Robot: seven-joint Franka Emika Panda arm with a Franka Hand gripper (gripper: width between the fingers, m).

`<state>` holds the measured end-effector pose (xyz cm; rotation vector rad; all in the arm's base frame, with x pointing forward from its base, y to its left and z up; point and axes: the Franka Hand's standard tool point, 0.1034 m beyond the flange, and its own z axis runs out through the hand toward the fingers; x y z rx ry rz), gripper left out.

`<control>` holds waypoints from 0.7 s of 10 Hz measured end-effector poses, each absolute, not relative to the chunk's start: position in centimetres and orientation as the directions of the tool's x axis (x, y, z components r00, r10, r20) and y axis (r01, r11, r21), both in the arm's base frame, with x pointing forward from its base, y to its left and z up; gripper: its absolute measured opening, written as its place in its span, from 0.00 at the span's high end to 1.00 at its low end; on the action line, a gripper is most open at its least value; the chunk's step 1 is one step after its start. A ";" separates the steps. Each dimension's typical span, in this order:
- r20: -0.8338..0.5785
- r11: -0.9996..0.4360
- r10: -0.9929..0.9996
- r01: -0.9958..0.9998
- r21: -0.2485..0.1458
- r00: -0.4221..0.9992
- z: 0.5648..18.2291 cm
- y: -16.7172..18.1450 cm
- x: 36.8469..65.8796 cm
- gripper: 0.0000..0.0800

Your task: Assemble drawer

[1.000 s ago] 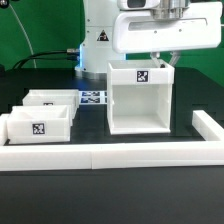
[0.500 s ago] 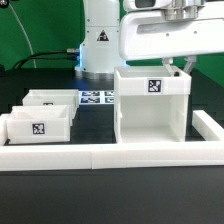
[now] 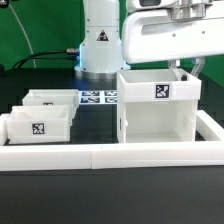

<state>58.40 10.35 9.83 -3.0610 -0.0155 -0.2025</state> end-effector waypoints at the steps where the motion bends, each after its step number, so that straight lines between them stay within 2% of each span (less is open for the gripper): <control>1: 0.132 -0.997 0.000 0.010 -0.074 0.991 9.8 10.4 58.4 0.95; 7: 0.113 -0.944 -0.314 -0.298 -0.140 0.943 10.3 11.0 58.8 0.95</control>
Offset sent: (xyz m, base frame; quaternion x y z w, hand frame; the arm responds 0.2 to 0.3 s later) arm 0.0000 0.0000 0.0000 0.0000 0.0000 0.1296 0.9916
